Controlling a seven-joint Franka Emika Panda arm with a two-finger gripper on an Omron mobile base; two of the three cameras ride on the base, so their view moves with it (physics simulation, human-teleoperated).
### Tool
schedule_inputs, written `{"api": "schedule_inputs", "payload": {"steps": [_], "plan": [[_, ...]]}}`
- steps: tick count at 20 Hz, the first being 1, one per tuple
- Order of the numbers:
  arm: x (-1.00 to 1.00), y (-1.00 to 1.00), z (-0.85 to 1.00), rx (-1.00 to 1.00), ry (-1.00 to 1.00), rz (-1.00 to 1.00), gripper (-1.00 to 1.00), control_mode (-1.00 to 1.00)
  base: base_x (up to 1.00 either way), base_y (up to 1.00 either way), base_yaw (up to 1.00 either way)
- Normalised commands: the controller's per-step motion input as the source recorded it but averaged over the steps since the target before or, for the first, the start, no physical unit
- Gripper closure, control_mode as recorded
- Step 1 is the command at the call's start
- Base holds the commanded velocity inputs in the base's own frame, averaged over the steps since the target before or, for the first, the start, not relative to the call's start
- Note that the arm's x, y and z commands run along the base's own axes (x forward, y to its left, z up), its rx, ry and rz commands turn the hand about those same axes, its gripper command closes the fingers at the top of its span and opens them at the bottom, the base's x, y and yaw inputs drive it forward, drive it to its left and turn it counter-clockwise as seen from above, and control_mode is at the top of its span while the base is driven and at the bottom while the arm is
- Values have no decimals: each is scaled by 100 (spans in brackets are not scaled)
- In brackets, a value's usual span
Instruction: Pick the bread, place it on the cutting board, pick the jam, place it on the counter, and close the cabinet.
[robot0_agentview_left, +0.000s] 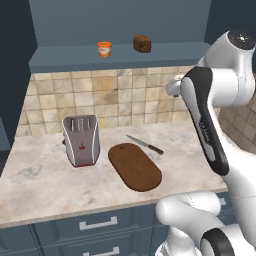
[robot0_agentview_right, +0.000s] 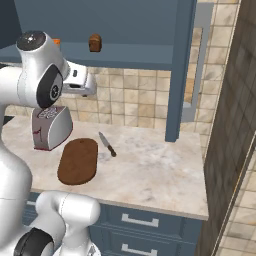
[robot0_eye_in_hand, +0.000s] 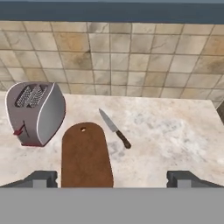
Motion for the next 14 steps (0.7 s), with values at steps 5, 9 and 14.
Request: {"api": "schedule_inputs", "payload": {"steps": [5, 9, 14], "plan": [[-33, 0, 30, 0, -9, 1, -100, -100, 0, 0, 0], [-22, 1, 26, 0, -10, 0, -100, -100, 0, 0, 0], [-10, 6, 31, 0, -12, 0, -100, -100, 0, 0, 0]]}}
